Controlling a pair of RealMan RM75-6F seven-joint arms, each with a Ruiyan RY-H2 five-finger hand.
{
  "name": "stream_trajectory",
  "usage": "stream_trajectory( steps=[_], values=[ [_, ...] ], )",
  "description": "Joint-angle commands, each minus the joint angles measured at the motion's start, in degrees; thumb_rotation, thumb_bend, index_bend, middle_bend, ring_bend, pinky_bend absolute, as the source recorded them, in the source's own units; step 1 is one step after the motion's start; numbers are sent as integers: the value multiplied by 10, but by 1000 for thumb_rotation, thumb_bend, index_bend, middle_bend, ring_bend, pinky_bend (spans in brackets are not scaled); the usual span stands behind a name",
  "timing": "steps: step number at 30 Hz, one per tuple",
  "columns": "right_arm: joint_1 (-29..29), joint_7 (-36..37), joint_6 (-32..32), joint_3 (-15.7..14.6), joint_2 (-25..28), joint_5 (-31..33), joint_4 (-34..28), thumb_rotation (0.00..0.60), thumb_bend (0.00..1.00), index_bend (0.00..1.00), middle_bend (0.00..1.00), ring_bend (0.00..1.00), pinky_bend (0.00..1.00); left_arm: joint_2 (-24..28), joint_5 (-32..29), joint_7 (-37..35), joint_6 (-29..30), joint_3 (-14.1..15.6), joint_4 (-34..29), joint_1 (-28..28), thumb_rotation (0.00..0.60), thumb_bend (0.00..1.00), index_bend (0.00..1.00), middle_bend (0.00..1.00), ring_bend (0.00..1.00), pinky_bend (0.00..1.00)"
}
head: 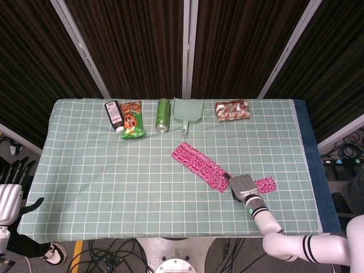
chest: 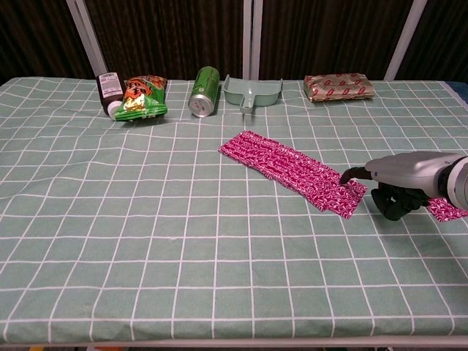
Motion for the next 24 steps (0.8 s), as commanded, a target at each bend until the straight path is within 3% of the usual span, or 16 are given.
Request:
stream_trajectory(
  steps=[1, 24],
  values=[
    [2, 2, 2, -5, 0, -3, -2, 600, 990, 101, 859, 836, 759, 0, 1, -3, 2, 0, 2, 1, 600, 168, 79, 11, 0, 110],
    [-8, -5, 59, -60, 2, -72, -71, 600, 990, 101, 858, 836, 759, 2, 6, 2, 7, 0, -7, 3, 600, 167, 80, 11, 0, 110]
  ],
)
